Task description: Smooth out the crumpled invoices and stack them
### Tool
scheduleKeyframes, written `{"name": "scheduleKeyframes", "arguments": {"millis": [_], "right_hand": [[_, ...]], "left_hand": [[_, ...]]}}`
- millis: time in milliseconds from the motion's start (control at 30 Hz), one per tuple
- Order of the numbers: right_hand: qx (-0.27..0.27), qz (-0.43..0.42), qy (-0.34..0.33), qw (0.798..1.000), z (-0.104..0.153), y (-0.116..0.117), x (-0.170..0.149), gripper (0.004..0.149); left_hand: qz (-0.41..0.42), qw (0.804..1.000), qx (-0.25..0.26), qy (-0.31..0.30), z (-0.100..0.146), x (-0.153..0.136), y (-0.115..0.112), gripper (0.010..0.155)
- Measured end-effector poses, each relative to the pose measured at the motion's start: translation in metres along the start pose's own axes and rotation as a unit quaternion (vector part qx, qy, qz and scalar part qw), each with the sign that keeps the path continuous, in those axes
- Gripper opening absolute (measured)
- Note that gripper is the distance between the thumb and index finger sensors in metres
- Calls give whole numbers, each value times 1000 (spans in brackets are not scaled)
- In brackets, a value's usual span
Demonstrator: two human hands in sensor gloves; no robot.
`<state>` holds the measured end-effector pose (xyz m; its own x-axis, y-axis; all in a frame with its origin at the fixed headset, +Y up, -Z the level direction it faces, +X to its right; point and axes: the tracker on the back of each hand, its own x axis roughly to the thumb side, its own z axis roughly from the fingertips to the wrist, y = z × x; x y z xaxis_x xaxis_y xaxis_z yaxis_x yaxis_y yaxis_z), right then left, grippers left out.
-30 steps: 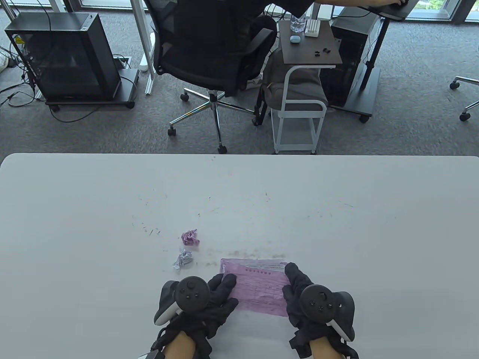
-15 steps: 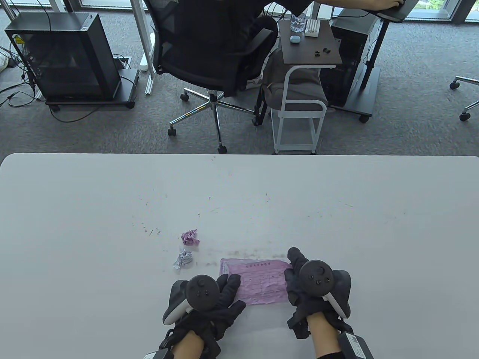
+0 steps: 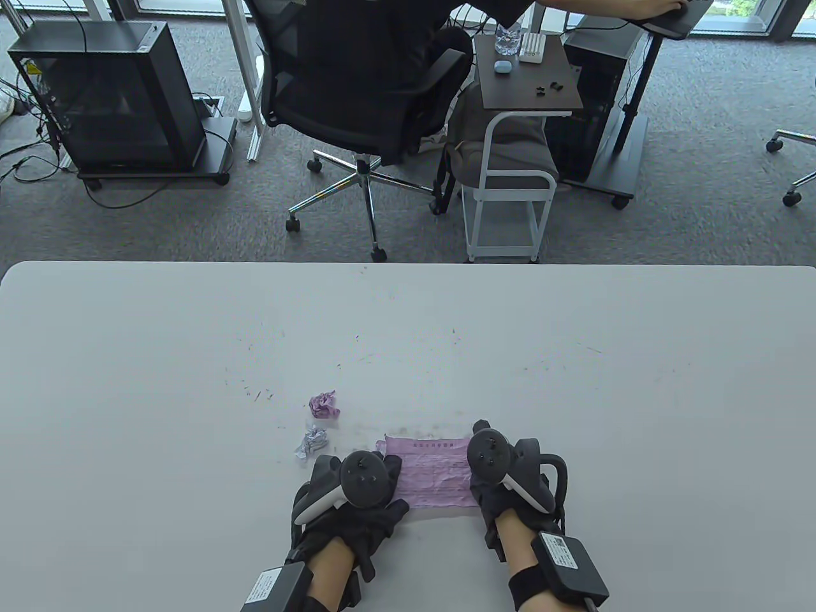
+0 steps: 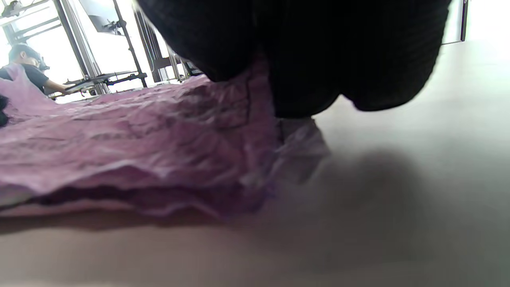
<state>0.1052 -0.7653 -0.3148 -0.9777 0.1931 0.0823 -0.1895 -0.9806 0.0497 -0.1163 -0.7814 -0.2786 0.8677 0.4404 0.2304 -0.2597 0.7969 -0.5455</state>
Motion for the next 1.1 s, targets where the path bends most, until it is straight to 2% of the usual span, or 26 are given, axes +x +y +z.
{"name": "scheduleKeyframes", "arguments": {"millis": [133,300,400,433,567,667,767,967,1100], "right_hand": [[25,29,4,999,-4,9,6,57],[26,81,-9,996,-5,12,14,56],[25,112,-7,993,-4,15,17,58],[37,134,2,990,-4,16,19,58],[26,219,5,975,0,12,21,63],[31,229,8,973,5,-2,14,67],[18,197,-10,980,18,-22,8,70],[-13,176,-75,981,71,-59,10,77],[2,131,-88,988,97,-65,11,80]], "left_hand": [[-57,998,-5,15,-5,2,-2,69],[-77,996,-11,42,-6,-4,-2,71],[-106,991,-43,69,-4,-8,-3,75],[-100,992,-39,66,-4,-10,-4,75],[-92,993,-41,66,-4,-11,-5,75],[-83,994,-42,65,-3,-12,-6,74],[-70,995,-43,62,-4,-13,-6,74],[-54,997,-34,53,-4,-13,-4,76],[-36,999,-16,33,1,-16,4,76]]}}
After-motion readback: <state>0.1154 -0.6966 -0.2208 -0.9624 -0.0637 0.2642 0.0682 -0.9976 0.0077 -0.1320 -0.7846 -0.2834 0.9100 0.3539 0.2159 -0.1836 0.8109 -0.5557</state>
